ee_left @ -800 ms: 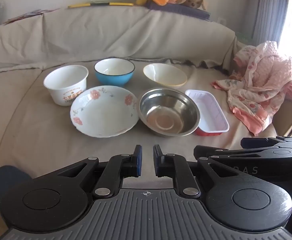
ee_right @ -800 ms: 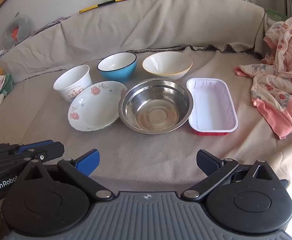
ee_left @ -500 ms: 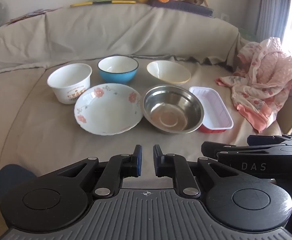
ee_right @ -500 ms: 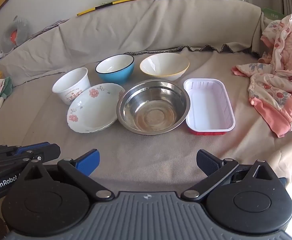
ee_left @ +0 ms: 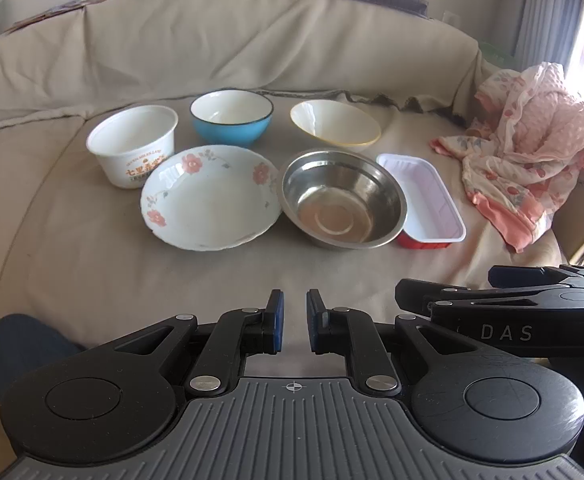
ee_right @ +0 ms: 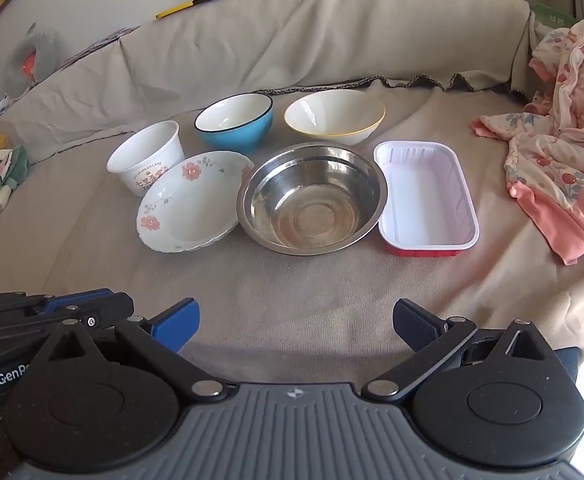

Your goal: Organize plates and bowls

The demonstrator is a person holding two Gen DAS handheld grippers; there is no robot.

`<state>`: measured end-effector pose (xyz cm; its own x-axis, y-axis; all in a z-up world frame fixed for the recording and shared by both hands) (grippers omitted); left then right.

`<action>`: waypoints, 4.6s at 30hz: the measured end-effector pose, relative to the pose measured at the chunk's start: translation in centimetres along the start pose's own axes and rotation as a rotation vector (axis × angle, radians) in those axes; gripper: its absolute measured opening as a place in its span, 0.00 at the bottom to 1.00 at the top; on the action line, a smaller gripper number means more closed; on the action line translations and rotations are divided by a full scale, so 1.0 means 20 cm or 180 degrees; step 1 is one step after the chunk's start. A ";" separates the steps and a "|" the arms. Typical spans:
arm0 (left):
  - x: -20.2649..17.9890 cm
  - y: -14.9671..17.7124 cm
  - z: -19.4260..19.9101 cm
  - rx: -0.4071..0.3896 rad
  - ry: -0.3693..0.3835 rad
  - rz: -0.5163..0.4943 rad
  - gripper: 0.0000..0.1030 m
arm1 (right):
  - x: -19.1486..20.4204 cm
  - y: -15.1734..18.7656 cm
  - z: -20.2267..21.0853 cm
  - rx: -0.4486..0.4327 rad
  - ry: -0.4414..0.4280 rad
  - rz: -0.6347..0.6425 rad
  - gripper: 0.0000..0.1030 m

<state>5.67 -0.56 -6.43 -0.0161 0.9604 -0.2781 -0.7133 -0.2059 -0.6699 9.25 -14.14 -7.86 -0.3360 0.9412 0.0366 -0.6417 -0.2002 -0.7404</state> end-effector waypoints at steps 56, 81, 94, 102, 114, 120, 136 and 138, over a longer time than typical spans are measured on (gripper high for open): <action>0.00 0.01 -0.02 0.0032 0.0050 0.0035 0.14 | 0.00 0.04 -0.05 0.0149 -0.0078 -0.0058 1.00; 0.23 -0.28 -0.21 -0.0396 0.0543 0.0344 0.14 | -0.05 -0.11 -0.21 -0.0268 -0.0286 -0.0255 1.00; 0.45 -0.46 -0.60 -0.0228 0.1055 0.0416 0.14 | -0.06 -0.17 -0.73 0.0403 -0.0638 -0.0804 1.00; 0.49 -0.50 -0.75 -0.0132 0.1073 0.0431 0.14 | -0.06 -0.10 -0.89 0.0699 -0.0668 -0.0851 1.00; 0.35 -0.60 -0.77 -0.0229 0.1141 0.0138 0.14 | -0.09 -0.10 -0.96 0.0812 -0.0812 -0.1049 1.00; 0.08 -0.71 -0.83 -0.0178 0.1359 -0.0162 0.15 | -0.06 -0.13 -0.97 0.0855 -0.0957 -0.0626 1.00; -0.19 -0.88 -1.49 0.1109 0.1093 -0.0208 0.14 | -0.76 -0.38 -0.73 -0.0327 -0.0118 -0.0786 0.42; -0.19 -0.87 -1.55 0.1202 0.1034 -0.0170 0.14 | -0.86 -0.37 -0.80 -0.0252 -0.0069 -0.0955 0.41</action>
<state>39.90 -6.32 -14.98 0.2035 0.8474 -0.4904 -0.9120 -0.0182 -0.4099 30.88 -24.43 -13.76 -0.1548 0.9489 0.2751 -0.6590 0.1083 -0.7443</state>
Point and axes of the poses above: each gripper's, at about its wrist camera, not at the fingertips, and z roughly against the way its jaws point, x to its left, y to its underside, the point moved 8 cm from there along -z, roughly the way its jaws point, and after that the axes turned 14 degrees about y, right-handed, at the moved point
